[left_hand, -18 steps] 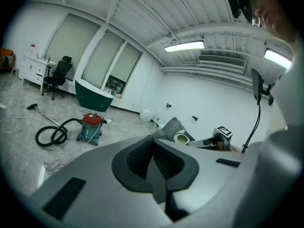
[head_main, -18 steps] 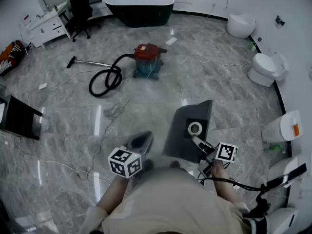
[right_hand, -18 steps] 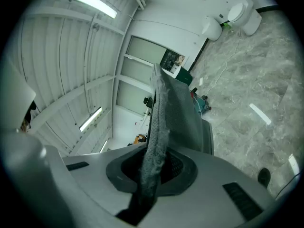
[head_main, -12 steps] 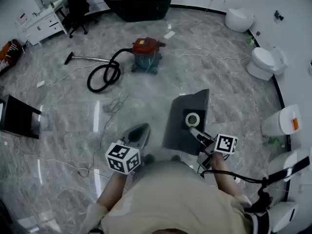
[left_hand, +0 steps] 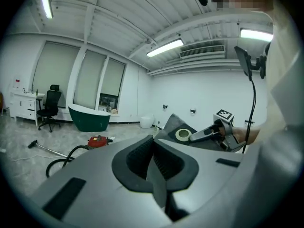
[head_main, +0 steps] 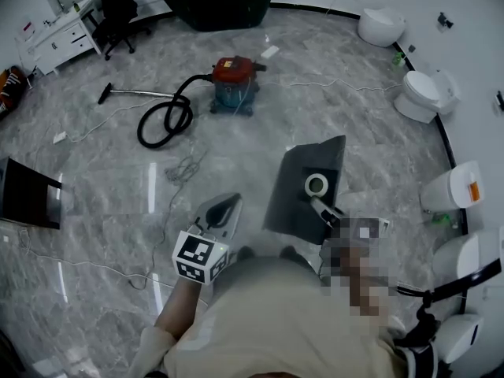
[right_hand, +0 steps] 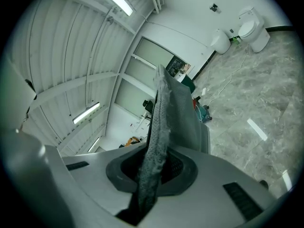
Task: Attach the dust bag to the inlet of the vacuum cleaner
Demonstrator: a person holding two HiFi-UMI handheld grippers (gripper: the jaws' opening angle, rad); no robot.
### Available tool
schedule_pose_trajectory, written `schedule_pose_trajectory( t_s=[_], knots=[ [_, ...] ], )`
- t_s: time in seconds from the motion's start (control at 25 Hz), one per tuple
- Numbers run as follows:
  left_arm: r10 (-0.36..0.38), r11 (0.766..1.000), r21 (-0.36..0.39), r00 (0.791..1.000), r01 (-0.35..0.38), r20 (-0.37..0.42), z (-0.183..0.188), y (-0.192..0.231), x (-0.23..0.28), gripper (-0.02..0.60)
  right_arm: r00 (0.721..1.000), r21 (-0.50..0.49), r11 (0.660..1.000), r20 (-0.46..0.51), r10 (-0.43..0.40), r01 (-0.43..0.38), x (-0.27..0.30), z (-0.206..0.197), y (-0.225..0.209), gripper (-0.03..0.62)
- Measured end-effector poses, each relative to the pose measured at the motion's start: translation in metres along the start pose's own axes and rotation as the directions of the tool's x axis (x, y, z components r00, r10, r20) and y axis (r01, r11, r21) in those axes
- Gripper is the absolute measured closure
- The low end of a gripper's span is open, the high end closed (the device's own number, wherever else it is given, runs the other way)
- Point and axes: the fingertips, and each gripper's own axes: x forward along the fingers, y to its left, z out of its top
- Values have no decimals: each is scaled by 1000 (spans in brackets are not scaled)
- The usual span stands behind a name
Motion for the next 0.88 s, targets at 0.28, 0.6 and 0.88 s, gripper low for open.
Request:
schedule_pose_trajectory(
  t_s=[0.28,0.6,0.88],
  knots=[
    [5,998,-67,1000,-6,-18,-16,31,-19,586,997,25,997,11,-74,74,11,-11,0,556],
    [-8,995,-96,1000,6,-13,-18,36,-8,586,991,53,991,32,-128,126,13,2,-12,556],
    [59,997,-49,996,-63,-69,-11,50,26,586,988,87,986,44,-145,141,23,33,-42,556]
  ],
)
